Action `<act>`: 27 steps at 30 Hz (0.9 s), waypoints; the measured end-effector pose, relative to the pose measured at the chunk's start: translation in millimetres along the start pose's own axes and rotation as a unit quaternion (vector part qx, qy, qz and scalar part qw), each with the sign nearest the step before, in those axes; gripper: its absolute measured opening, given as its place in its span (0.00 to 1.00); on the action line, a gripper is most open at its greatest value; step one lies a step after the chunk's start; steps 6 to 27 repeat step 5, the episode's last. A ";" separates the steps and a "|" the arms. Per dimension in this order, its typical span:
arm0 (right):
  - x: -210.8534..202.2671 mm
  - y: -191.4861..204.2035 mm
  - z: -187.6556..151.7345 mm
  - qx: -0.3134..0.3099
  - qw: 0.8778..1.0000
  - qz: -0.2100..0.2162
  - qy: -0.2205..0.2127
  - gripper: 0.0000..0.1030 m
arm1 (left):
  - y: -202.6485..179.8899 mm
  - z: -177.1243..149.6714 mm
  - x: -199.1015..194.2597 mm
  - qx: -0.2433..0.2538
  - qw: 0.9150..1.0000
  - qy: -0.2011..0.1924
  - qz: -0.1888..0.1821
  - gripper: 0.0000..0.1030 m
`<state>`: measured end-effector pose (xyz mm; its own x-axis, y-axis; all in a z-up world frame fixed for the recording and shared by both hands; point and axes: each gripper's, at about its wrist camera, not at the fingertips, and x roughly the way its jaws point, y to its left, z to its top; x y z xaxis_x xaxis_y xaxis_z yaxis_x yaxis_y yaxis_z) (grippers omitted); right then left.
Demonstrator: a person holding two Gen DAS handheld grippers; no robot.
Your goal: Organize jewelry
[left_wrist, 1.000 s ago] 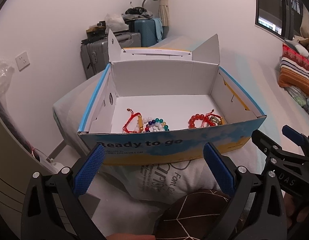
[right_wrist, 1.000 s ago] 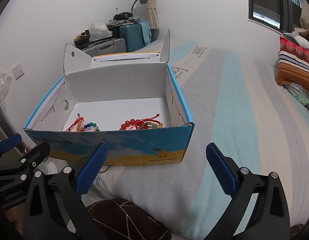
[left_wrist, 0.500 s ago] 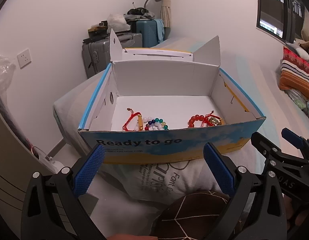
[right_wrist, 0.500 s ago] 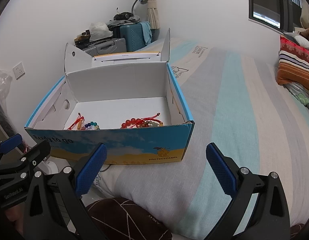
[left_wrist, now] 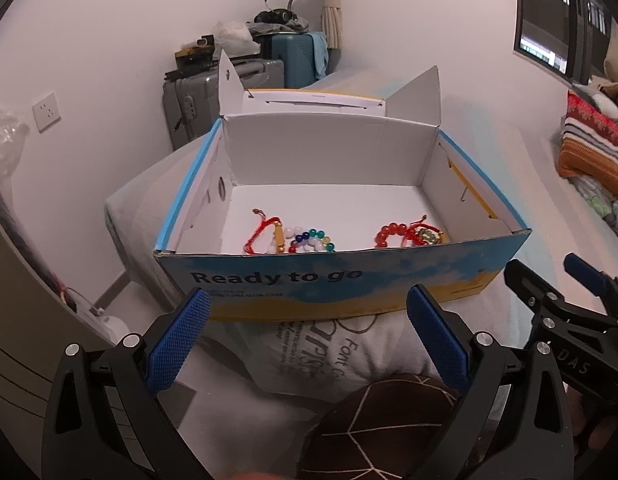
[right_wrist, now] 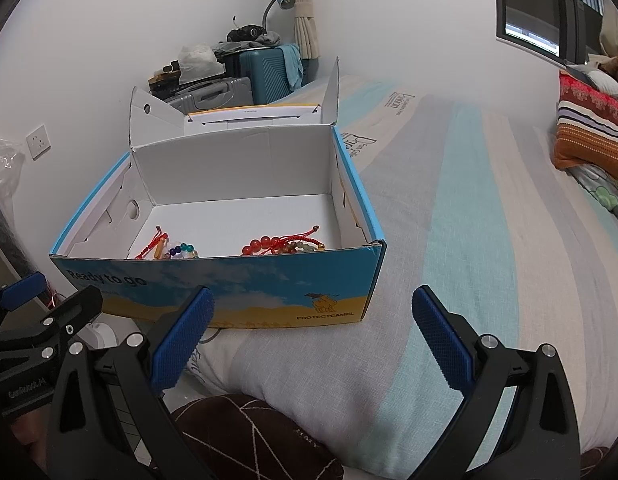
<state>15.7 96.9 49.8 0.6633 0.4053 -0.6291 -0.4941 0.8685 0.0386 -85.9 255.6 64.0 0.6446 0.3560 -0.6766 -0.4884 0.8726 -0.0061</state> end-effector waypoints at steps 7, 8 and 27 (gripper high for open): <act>-0.4 -0.3 0.5 0.000 1.000 0.001 0.000 0.93 | -1.5 0.3 -2.8 0.004 1.000 -0.004 -0.003 0.94; -0.4 -0.3 0.5 0.000 1.000 0.001 0.000 0.93 | -1.5 0.3 -2.8 0.004 1.000 -0.004 -0.003 0.94; -0.4 -0.3 0.5 0.000 1.000 0.001 0.000 0.93 | -1.5 0.3 -2.8 0.004 1.000 -0.004 -0.003 0.94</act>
